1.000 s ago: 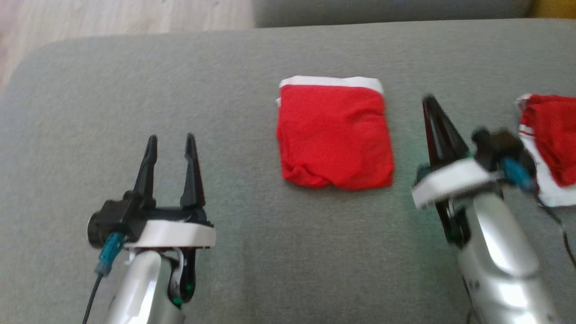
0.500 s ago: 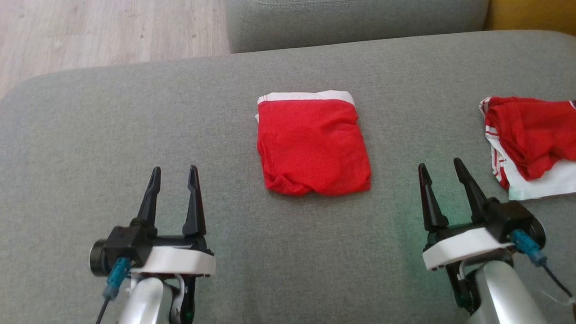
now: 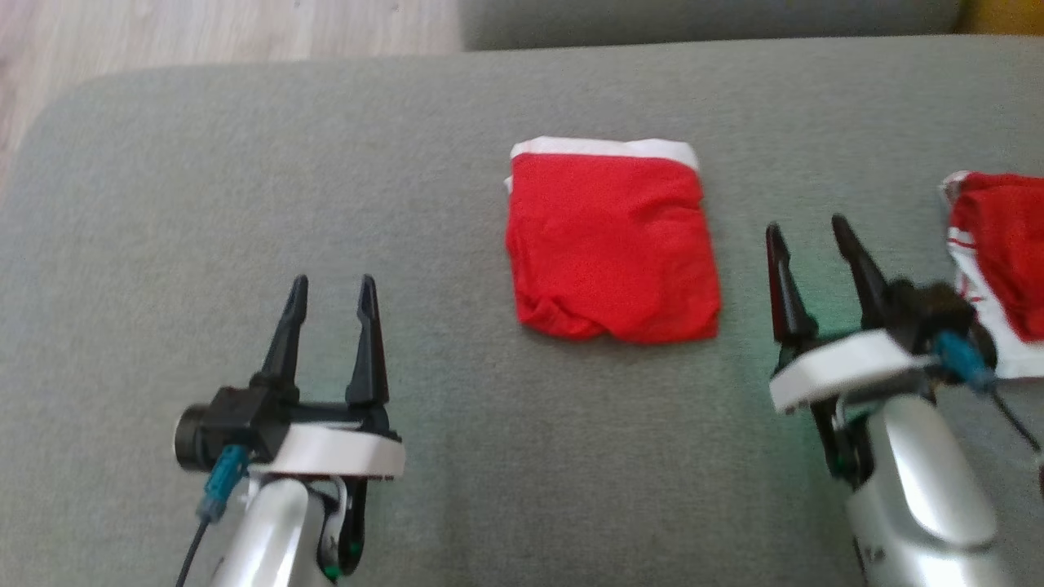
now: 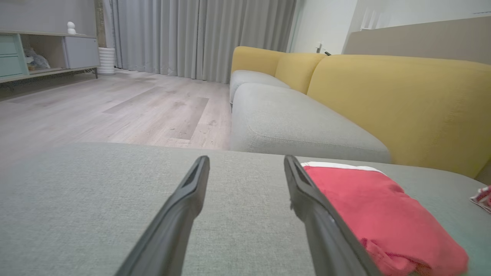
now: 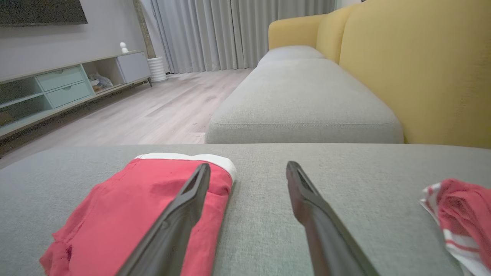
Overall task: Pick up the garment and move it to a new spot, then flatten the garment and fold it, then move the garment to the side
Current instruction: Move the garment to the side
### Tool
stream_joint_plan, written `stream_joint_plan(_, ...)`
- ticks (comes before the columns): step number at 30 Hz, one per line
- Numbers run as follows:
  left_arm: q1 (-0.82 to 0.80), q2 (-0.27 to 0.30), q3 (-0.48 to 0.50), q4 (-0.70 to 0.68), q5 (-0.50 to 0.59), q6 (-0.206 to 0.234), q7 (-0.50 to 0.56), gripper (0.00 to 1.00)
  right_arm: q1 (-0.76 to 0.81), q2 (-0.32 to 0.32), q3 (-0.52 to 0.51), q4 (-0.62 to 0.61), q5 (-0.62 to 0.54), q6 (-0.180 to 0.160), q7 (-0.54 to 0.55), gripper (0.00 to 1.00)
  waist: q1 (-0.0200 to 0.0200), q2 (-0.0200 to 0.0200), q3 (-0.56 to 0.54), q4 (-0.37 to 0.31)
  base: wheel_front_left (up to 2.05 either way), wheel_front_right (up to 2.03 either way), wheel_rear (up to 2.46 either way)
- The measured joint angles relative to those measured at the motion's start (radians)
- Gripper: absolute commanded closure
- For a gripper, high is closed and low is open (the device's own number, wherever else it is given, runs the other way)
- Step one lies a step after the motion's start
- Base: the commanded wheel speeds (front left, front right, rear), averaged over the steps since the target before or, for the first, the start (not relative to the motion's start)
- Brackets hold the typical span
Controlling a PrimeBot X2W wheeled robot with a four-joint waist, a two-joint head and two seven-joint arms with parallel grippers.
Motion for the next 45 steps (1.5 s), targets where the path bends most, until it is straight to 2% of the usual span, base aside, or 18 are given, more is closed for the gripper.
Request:
stream_joint_plan(5, -0.032, 0.000, -0.002, 0.001, 0.001, 0.002, 0.000, 0.00, -0.103, -0.001, -0.012, 0.098, 0.011, 0.000, 0.059, 0.00, 0.0001, 0.0000, 0.040, 0.042, 0.00, 0.00, 0.00)
stream_joint_plan(7, -0.035, 0.000, -0.008, 0.001, -0.001, 0.002, 0.000, 0.00, -0.146, -0.001, -0.001, 0.174, 0.073, 0.000, 0.108, 0.00, 0.0001, 0.0000, 0.058, 0.069, 0.00, 0.00, 0.00)
stream_joint_plan(12, -0.040, 0.000, -0.011, 0.002, -0.008, 0.006, 0.000, 0.00, -0.199, -0.002, 0.032, 0.312, 0.121, 0.000, 0.180, 0.00, 0.0000, 0.0000, 0.079, 0.104, 0.00, 0.00, 0.00)
stream_joint_plan(23, -0.051, 0.000, -0.012, 0.011, -0.018, 0.010, 0.000, 0.00, -0.313, -0.014, 0.109, 0.468, 0.152, 0.000, 0.207, 0.00, -0.0001, 0.0000, 0.089, 0.124, 0.00, 0.00, 0.00)
stream_joint_plan(24, -0.051, 0.000, -0.012, 0.011, -0.018, 0.010, 0.000, 0.00, -0.317, -0.016, 0.119, 0.478, 0.152, 0.000, 0.204, 0.16, -0.0001, 0.0000, 0.088, 0.123, 0.00, 0.00, 0.00)
stream_joint_plan(25, -0.051, 0.000, -0.012, 0.012, -0.018, 0.011, 0.000, 0.00, -0.321, -0.017, 0.129, 0.488, 0.152, 0.000, 0.200, 0.94, -0.0001, 0.0000, 0.086, 0.122, 0.00, 0.00, 0.00)
stream_joint_plan(26, -0.051, 0.000, -0.012, 0.015, -0.018, 0.013, 0.000, 0.00, -0.327, -0.018, 0.138, 0.499, 0.152, 0.000, 0.192, 1.00, -0.0001, 0.0000, 0.084, 0.121, 0.00, 0.00, 0.00)
stream_joint_plan(36, -0.049, 0.000, -0.007, 0.018, -0.017, 0.014, 0.000, 0.00, -0.333, -0.030, 0.197, 0.565, 0.078, 0.000, 0.072, 1.00, -0.0002, 0.0000, 0.034, 0.091, 0.00, 0.00, 0.00)
stream_joint_plan(45, -0.048, 0.000, -0.019, 0.011, -0.015, 0.000, 0.000, 0.00, -0.303, -0.131, 0.299, 0.502, 0.045, 0.000, 0.077, 1.00, -0.0003, 0.0000, -0.029, 0.025, 0.00, 0.00, 0.00)
